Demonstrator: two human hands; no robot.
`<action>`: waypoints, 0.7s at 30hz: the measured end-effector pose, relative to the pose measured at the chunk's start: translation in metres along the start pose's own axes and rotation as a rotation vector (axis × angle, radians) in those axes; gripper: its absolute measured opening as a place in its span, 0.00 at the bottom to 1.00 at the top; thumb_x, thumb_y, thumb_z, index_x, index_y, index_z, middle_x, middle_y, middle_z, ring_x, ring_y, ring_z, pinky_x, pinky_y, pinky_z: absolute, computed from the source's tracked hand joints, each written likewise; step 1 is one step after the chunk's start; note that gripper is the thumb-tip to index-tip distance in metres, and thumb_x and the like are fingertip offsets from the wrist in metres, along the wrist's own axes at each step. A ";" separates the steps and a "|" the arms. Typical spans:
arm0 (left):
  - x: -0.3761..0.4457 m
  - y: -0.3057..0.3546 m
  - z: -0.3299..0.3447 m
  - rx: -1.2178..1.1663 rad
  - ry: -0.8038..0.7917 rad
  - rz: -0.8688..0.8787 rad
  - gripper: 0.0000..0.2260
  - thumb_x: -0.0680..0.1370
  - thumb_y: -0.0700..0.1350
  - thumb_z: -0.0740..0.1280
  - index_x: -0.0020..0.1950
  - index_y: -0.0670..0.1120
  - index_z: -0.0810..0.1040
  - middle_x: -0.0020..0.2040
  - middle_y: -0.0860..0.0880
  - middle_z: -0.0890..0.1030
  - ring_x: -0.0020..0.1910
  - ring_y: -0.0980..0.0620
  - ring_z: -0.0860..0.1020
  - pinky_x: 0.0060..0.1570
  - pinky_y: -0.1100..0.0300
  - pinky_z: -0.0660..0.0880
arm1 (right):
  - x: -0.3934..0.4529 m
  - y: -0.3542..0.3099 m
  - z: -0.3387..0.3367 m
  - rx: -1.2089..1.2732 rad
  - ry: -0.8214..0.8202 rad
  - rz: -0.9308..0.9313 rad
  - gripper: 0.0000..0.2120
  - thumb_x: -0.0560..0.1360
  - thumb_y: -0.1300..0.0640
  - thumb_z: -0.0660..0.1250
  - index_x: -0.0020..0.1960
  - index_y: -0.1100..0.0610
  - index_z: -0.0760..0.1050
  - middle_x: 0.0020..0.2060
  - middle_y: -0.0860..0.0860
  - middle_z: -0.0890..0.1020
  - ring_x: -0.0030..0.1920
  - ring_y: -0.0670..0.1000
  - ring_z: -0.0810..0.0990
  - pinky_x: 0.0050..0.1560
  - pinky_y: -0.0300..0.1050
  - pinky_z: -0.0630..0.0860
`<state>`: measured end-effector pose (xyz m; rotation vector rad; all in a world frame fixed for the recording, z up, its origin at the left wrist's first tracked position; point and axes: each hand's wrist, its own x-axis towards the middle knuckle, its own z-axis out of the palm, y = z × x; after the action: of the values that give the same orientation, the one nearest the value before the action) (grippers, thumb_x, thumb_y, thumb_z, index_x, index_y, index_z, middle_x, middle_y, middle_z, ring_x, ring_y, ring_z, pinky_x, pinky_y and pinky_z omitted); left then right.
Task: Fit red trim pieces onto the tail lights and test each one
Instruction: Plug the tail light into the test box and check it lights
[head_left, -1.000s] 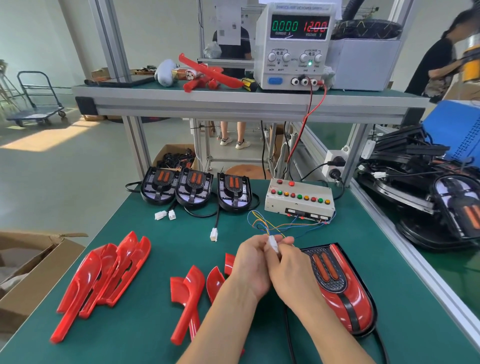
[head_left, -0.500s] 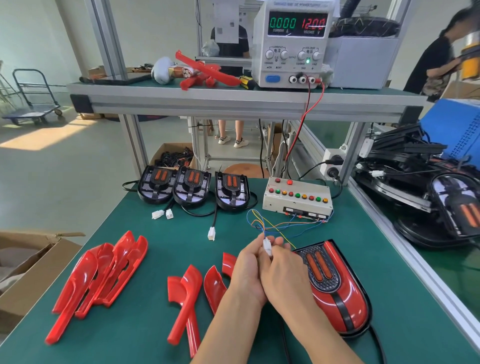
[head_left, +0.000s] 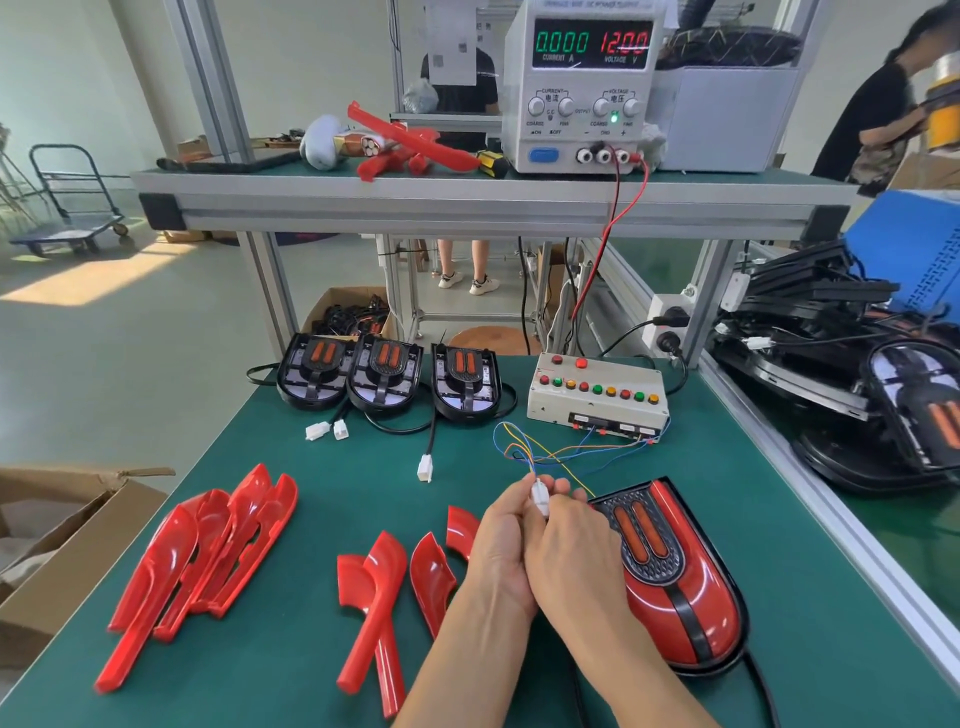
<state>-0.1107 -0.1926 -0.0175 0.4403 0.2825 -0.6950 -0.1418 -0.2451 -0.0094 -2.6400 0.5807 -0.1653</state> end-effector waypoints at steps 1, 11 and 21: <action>0.000 0.000 -0.001 -0.001 0.001 0.000 0.09 0.77 0.42 0.66 0.38 0.41 0.76 0.37 0.43 0.79 0.41 0.42 0.80 0.52 0.49 0.75 | 0.000 0.001 0.001 -0.004 0.003 -0.002 0.20 0.86 0.47 0.52 0.64 0.57 0.76 0.59 0.53 0.81 0.62 0.56 0.80 0.58 0.51 0.74; 0.007 0.008 -0.001 0.036 0.061 -0.042 0.12 0.81 0.43 0.63 0.39 0.41 0.77 0.39 0.44 0.79 0.42 0.46 0.79 0.54 0.53 0.74 | 0.006 0.000 -0.012 -0.027 -0.033 -0.081 0.18 0.84 0.46 0.55 0.63 0.56 0.75 0.58 0.55 0.81 0.60 0.58 0.80 0.57 0.51 0.74; 0.005 0.003 -0.004 0.400 0.430 0.130 0.16 0.86 0.50 0.58 0.60 0.39 0.76 0.51 0.39 0.84 0.44 0.43 0.82 0.44 0.52 0.78 | -0.009 0.155 -0.082 0.211 0.179 0.116 0.19 0.79 0.35 0.57 0.41 0.47 0.76 0.40 0.41 0.80 0.43 0.45 0.79 0.48 0.49 0.74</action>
<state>-0.1051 -0.1915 -0.0217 0.9859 0.5171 -0.5233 -0.2246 -0.4000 -0.0032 -2.3955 0.7314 -0.4076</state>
